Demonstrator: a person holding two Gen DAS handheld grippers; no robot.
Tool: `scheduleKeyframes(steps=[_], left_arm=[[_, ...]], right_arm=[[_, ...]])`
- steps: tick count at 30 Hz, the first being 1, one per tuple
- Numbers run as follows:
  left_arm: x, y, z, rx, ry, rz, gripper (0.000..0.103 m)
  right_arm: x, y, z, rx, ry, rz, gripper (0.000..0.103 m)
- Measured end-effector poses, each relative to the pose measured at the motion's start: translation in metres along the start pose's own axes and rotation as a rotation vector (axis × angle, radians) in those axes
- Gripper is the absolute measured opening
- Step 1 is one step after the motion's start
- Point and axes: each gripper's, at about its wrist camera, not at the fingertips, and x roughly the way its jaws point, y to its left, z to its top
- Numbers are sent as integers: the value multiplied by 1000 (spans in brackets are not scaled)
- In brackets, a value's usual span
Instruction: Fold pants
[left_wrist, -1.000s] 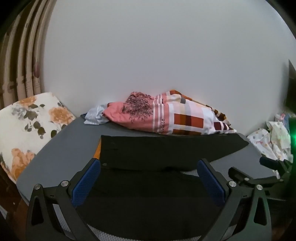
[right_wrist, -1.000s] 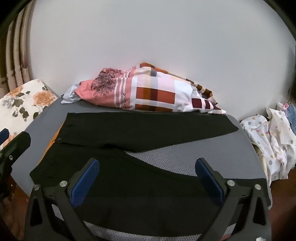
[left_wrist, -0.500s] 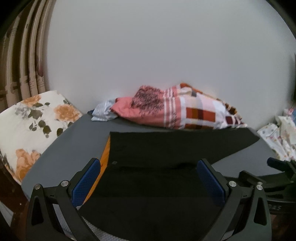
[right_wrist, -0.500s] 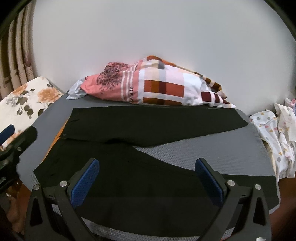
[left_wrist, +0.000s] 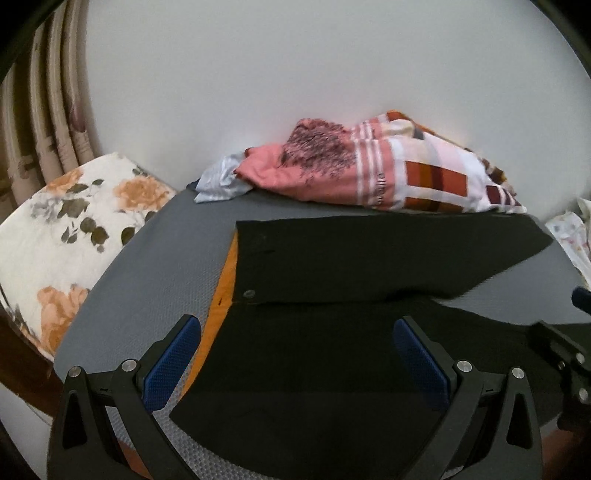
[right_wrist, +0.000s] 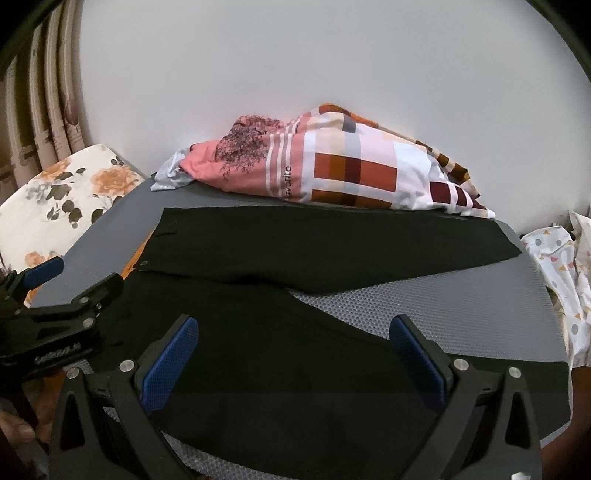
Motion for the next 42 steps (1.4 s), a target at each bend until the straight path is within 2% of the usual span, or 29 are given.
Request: scheduleKeyframes(steps=[3,8,10,12,14,15,16,19,20,22,23,26,29,32,34,37,39,42], left_arm=[[20,9,5,-17,58,12,103],[46,43,20,-44,38,-102,103],[61,59,33,-42,24,-77,103],[81,76,46,-42,36,-99,101],[105,93,59,-51,52,-131,90],[119,100,65,-51,71,-145,78],[133,106,70,-49,100,-159,71],[177,120,83,-52,148,-174,67],[193,123,87,-43,158,-198,65],[219,125,93,-40,196,-268,52],[231,128,95,-50,211,-300,50],[261,130,105,-34,231,-315,48],[291,131,115,-22,270,-364,48],[310,136,121,-17,279,-297,48],[317,139,122,-38,283,-339,48],[319,130,120,25,295,-376,48],[317,127,117,36,296,-429,48],[317,135,116,-5,296,-411,24]], right_arm=[[10,0,-1,3,21,9,102],[26,1,4,-13,39,15,102],[32,2,7,-14,40,22,102],[38,2,9,-13,44,28,102],[47,3,12,-11,52,35,102],[51,3,12,-10,58,37,102],[57,4,12,-11,69,39,102],[72,4,12,-13,93,44,102],[77,4,13,-14,100,45,102],[85,4,14,-19,113,44,102],[89,4,14,-21,116,44,102],[99,3,16,-26,127,38,102],[107,1,18,-23,138,32,102],[112,1,19,-18,143,32,102],[115,0,20,-15,147,38,102],[118,2,20,-16,151,43,102],[121,3,21,-17,154,47,102],[124,6,22,-15,158,58,102]])
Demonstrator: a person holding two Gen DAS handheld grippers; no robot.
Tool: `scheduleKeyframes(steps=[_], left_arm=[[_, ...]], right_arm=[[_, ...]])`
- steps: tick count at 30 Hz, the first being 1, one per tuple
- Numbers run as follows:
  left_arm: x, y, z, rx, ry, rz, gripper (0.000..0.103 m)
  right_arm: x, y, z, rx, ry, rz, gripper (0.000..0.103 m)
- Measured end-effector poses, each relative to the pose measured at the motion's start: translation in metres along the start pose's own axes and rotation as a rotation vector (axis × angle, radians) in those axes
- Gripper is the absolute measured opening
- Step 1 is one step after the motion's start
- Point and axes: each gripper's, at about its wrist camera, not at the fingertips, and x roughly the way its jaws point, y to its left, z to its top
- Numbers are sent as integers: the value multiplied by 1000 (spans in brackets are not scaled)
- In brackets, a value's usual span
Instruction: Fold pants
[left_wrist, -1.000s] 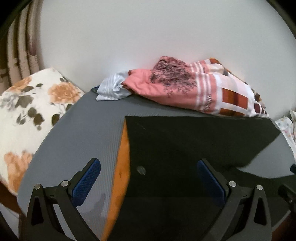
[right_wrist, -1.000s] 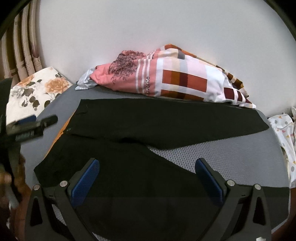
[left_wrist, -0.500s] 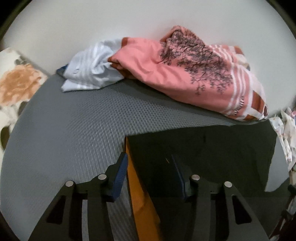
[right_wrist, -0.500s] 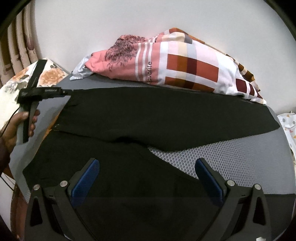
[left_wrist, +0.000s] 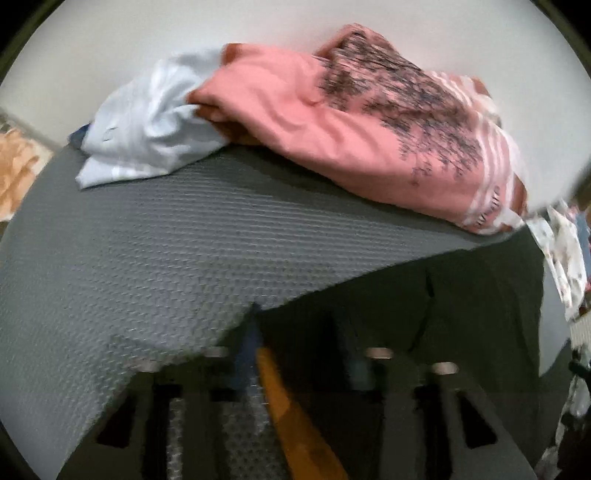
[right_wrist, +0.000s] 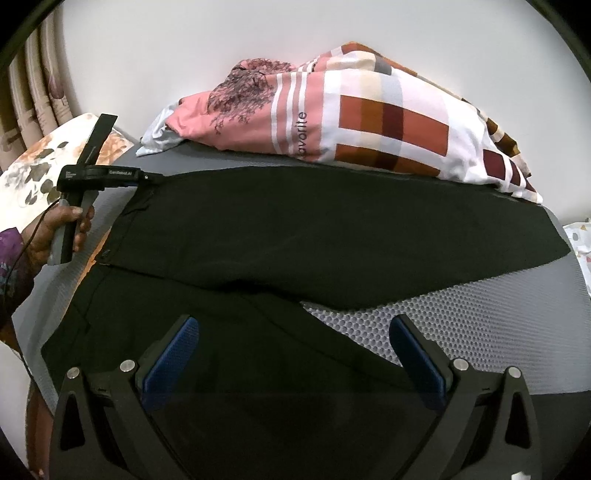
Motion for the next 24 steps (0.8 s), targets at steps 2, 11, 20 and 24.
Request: scheduleKeyframes(steps=[2,11,20,24], left_arm=[[-4,4,-2,-24,-17,-11,13],[-50,-38,-18,38,-184,40,9],[-151,-97,-82,48,-375,-62,9],[-175,-117,-119,10,-378,-101,9]], right_arm=[[2,1,1,2,1,5,102],[15,-13,16,89,4,95,102],[50,-79,70,487,34,443,102],[63,-102,92,618,25,530,102]])
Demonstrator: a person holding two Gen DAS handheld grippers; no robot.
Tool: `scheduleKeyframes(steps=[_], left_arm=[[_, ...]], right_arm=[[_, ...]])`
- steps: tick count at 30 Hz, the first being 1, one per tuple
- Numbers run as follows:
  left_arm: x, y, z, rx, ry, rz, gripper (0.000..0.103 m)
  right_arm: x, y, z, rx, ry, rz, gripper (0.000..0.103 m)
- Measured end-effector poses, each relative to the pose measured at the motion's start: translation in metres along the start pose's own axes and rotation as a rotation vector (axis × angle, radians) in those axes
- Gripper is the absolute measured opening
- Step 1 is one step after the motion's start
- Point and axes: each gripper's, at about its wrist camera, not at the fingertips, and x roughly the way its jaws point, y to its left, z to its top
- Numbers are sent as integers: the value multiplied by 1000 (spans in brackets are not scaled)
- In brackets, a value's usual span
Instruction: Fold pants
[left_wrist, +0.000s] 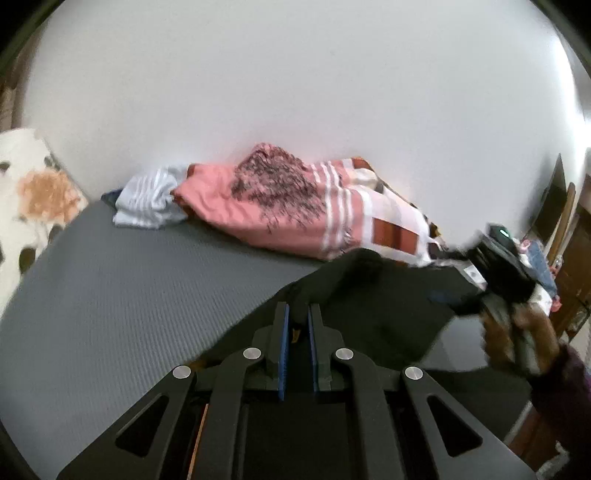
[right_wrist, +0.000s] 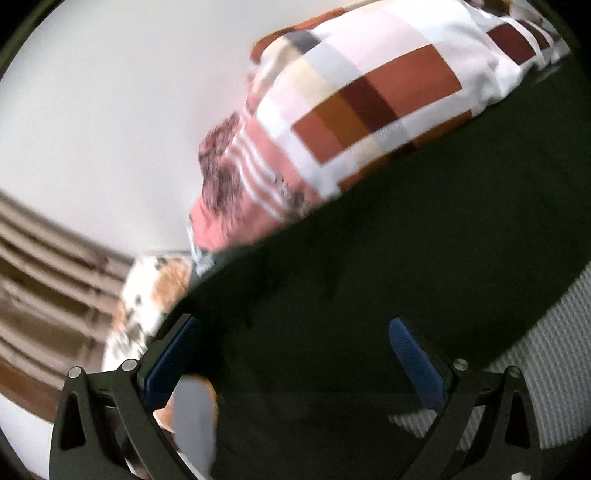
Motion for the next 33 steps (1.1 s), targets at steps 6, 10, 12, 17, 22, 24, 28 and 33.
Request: scheduleKeyframes(steps=[6,10,12,17,22,24,28,33], left_arm=[[-21,-22,-35,-55,34,-39,9],[-20,-24,-44,-66,59,-41,9],[-19,-23,-46,-72,61,-40,9],[-19,-19,-44,-65,70,-24,9],[-33,-9,-47,-82,77,-2,9],[-44,-6,-51,-82,85,17,9],[-66,-1,-64,-88,110,46,9],[-89,0,-93,-87,154,75,9]], right_arm=[[18,-17,39,120,21,-7,98],[33,-29,44,147,57,-70,84],[41,-36,46,154,67,-100,74],[62,-53,49,200,118,-47,7],[21,-39,15,120,56,-26,6],[-2,-29,-6,74,34,-21,6],[-51,-21,-67,51,34,-5,6],[-91,-31,-140,87,74,-12,5]])
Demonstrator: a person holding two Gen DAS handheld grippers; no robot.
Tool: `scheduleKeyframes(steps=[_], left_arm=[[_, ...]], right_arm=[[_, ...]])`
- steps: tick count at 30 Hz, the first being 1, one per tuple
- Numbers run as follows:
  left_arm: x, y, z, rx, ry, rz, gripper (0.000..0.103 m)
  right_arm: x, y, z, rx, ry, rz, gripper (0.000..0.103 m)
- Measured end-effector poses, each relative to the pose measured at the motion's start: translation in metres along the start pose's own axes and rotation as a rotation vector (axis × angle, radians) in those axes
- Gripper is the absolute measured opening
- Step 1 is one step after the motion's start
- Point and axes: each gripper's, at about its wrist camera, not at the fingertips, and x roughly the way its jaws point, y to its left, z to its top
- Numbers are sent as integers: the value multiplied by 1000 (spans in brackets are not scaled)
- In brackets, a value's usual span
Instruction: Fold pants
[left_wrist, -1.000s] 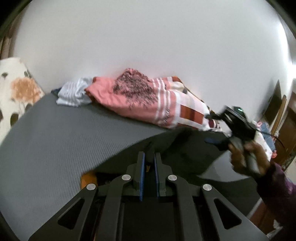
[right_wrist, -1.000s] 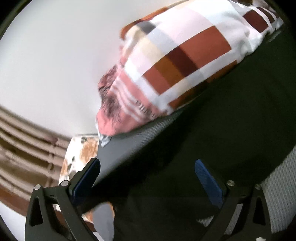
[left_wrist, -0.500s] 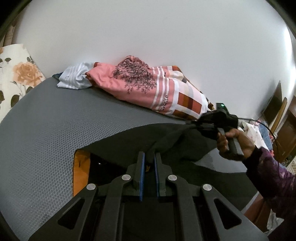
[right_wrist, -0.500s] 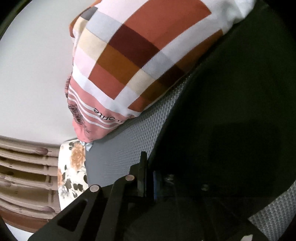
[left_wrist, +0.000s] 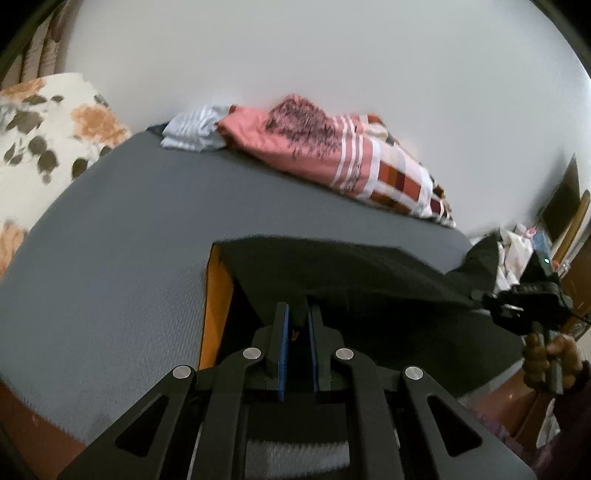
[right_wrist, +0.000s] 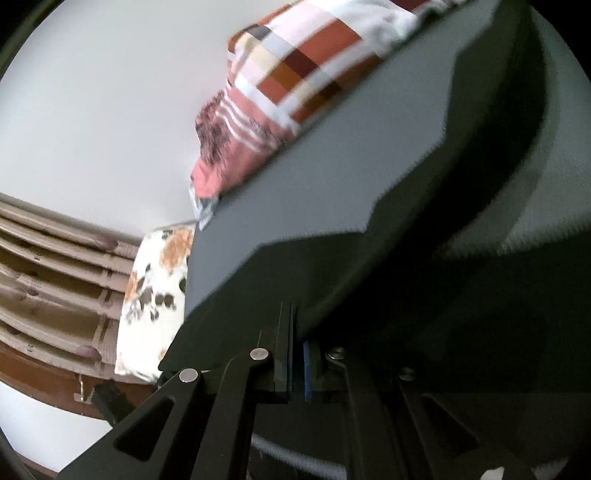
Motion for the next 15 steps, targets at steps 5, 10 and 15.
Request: scheduleKeyframes(steps=[5,10,15], left_arm=[[-2,11,-36,-35,56,30,10],[-5,13,-57,-46,75,52,10],[-3,12,-61,-22,84,74,10]], right_arm=[[2,-20,-48,50,64,-19,5],[7,-46,-86,112,121,-31,5],[6,-51,-95,110,126,-27,5]])
